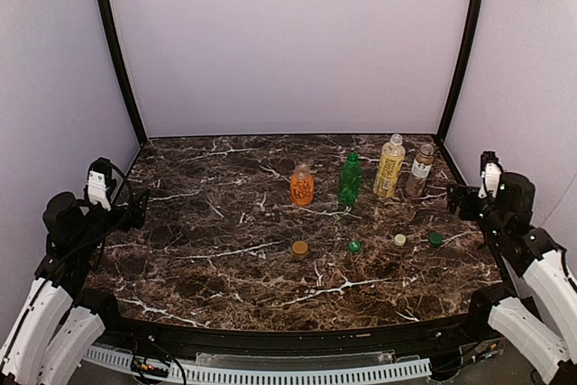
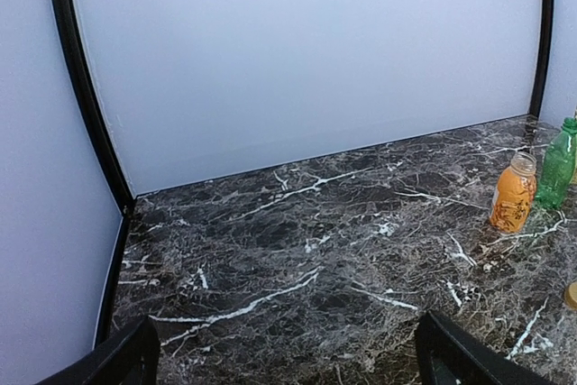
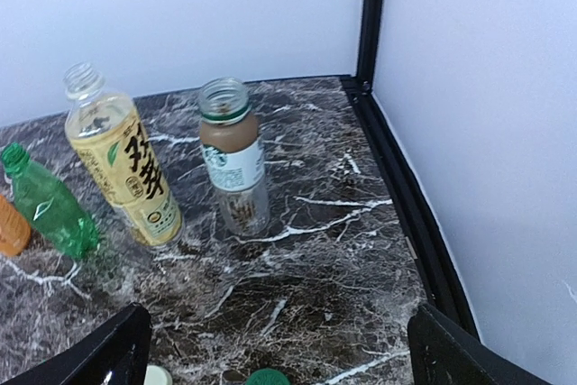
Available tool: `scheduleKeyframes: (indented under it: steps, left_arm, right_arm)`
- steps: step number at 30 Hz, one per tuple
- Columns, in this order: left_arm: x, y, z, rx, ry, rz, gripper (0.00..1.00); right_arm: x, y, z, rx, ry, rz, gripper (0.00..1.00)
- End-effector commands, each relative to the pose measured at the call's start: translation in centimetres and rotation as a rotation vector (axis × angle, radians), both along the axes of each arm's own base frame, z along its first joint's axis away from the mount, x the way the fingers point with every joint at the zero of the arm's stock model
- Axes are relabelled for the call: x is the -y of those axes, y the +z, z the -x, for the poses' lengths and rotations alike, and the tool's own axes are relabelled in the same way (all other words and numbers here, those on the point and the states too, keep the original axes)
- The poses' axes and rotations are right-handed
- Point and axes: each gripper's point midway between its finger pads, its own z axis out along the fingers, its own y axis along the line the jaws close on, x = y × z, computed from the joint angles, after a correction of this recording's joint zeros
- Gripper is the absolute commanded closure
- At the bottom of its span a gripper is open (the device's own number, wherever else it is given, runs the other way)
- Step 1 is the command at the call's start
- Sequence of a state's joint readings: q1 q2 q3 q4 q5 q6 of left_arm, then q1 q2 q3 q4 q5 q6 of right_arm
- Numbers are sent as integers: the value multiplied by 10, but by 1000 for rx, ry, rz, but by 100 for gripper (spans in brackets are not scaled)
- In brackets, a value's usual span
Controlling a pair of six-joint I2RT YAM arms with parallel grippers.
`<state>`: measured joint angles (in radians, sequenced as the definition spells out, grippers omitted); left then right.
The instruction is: Unscrew the bottle caps
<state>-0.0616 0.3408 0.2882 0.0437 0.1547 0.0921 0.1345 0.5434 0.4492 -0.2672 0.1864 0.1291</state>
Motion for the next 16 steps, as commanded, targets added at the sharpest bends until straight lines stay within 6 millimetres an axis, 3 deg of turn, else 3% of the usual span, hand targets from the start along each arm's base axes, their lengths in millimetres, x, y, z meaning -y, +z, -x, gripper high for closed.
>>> scheduleKeyframes:
  steps: [1, 7, 10, 16]
  left_arm:
    - [-15, -15, -1, -82, 88, 64, 0]
    - [-26, -54, -1, -193, 146, 98, 0]
    - [-39, -61, -1, -206, 204, 102, 0]
    - [-42, -68, -1, -208, 199, 93, 0]
  right_arm:
    - [28, 16, 6, 183, -201, -136, 1]
    - [45, -8, 22, 197, -318, -191, 1]
    - [45, -15, 26, 201, -326, -220, 2]
    - [42, -19, 29, 223, -299, -236, 1]
